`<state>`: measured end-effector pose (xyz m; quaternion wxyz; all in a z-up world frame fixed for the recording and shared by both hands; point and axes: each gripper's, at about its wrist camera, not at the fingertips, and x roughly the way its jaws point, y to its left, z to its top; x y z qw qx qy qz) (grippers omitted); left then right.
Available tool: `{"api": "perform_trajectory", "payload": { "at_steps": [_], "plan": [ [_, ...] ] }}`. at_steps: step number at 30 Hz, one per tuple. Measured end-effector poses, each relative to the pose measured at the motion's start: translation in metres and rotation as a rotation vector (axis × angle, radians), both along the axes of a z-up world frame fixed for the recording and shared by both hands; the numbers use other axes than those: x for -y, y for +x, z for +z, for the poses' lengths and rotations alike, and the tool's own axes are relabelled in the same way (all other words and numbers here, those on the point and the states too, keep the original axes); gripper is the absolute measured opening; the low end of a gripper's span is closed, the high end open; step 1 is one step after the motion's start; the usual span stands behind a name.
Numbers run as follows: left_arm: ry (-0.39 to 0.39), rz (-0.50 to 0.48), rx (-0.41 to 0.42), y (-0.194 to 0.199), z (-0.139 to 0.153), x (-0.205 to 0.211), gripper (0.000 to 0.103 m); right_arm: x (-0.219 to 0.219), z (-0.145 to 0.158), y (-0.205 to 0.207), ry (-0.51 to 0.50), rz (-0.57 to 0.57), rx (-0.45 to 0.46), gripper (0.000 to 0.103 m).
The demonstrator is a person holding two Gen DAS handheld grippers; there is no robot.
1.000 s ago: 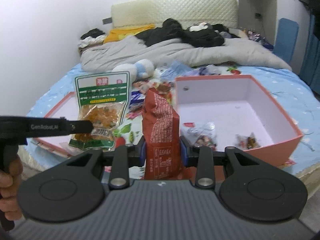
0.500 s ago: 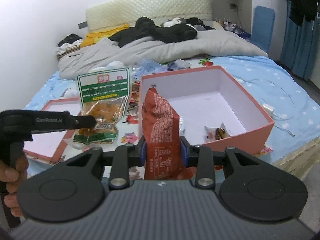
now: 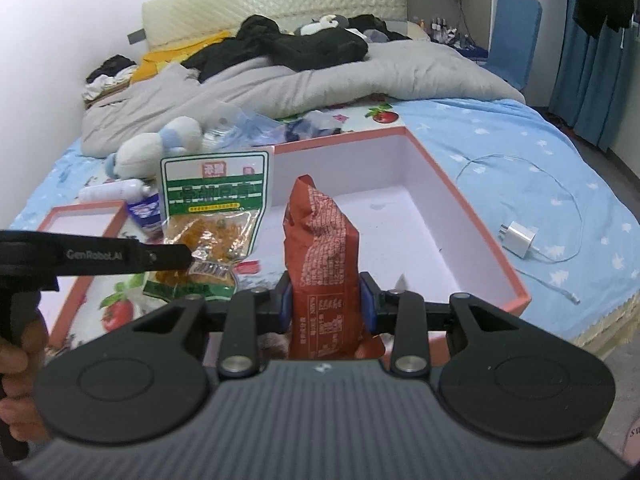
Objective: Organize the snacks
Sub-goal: 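Carry both held packets over the deeper pink box, then open the left gripper to drop the green bag while the right drops the red packet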
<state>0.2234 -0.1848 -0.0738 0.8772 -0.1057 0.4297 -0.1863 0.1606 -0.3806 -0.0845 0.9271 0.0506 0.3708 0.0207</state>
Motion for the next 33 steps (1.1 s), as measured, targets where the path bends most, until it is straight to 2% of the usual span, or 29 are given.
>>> {"api": "perform_trajectory", "payload": {
  "at_steps": [6, 11, 15, 23, 24, 25, 26, 27, 28, 33],
  "plan": [
    [0.026, -0.006, -0.048, 0.055, -0.023, 0.022, 0.018, 0.020, -0.025, 0.041, 0.013, -0.009, -0.053, 0.036],
    [0.046, -0.013, -0.088, 0.084, -0.043, 0.028, 0.018, 0.031, -0.047, 0.073, 0.029, -0.010, -0.096, 0.037],
    [0.026, -0.018, -0.114, 0.098, -0.057, 0.030, 0.018, 0.036, -0.063, 0.088, 0.027, -0.019, -0.140, 0.037],
    [0.053, -0.079, -0.132, 0.105, -0.069, 0.038, 0.020, 0.037, -0.076, 0.100, 0.033, -0.028, -0.181, 0.038],
    [0.047, -0.079, -0.133, 0.105, -0.067, 0.038, 0.026, 0.036, -0.075, 0.099, 0.023, -0.028, -0.183, 0.038],
    [0.044, -0.074, -0.131, 0.105, -0.064, 0.037, 0.039, 0.035, -0.073, 0.098, 0.007, -0.028, -0.179, 0.042],
    [0.048, -0.065, -0.126, 0.105, -0.061, 0.035, 0.046, 0.033, -0.069, 0.096, -0.009, -0.030, -0.170, 0.045],
    [0.046, -0.060, -0.111, 0.102, -0.057, 0.034, 0.054, 0.031, -0.065, 0.093, -0.018, -0.034, -0.162, 0.054],
    [0.041, -0.061, -0.096, 0.100, -0.052, 0.032, 0.054, 0.031, -0.062, 0.092, -0.018, -0.037, -0.154, 0.057],
    [0.026, -0.058, -0.063, 0.082, -0.031, 0.019, 0.054, 0.026, -0.046, 0.075, -0.005, -0.042, -0.127, 0.057]
  ]
}}
